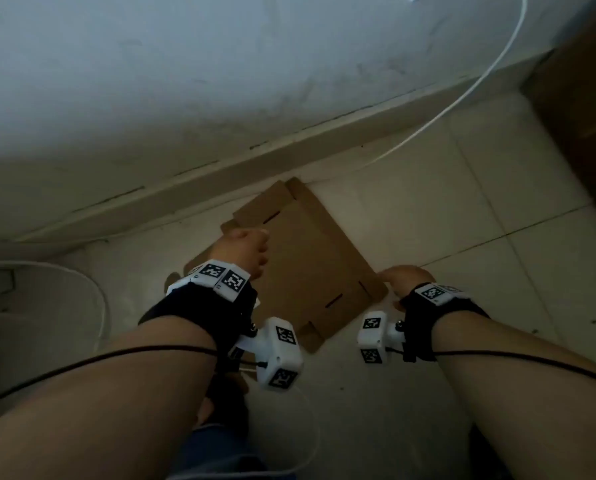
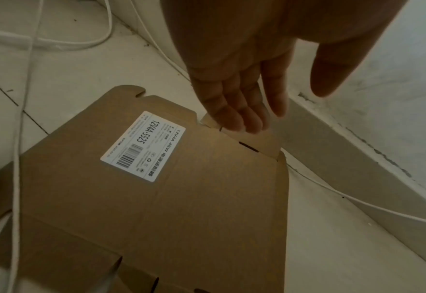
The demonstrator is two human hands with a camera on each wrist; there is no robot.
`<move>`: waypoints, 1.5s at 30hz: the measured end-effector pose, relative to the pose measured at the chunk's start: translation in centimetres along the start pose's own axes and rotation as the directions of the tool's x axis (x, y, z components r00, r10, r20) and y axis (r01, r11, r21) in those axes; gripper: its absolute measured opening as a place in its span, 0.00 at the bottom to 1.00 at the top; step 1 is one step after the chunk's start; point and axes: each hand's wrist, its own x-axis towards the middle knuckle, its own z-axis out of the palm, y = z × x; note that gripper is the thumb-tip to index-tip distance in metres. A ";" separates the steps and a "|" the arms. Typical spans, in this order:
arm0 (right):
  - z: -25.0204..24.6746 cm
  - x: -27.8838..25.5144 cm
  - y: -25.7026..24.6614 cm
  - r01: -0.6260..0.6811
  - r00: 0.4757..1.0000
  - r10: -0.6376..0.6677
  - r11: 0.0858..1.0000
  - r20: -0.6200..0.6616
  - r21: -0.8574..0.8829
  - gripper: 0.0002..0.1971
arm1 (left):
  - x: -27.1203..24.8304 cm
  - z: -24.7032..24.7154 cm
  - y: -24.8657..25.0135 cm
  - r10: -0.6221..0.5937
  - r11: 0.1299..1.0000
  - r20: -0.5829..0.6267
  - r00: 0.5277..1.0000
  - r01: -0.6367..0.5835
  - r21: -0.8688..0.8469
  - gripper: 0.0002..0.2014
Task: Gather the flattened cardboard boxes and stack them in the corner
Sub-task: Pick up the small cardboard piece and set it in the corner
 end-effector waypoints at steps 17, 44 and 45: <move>1.5 1.6 -0.6 0.037 0.994 -0.040 0.999 0.098 0.026 0.24 | 0.6 -0.3 -0.9 -0.020 1.000 -0.047 0.999 0.020 0.007 0.05; -11.0 -26.8 -1.8 0.745 0.624 -0.775 0.549 -0.105 0.379 0.13 | -22.5 -0.7 7.7 0.309 0.943 0.120 0.943 -0.320 0.086 0.24; -11.6 -27.6 -1.5 0.753 0.607 -0.785 0.518 -0.123 0.405 0.12 | -23.4 -0.2 7.8 0.321 0.939 0.134 0.938 -0.333 0.083 0.27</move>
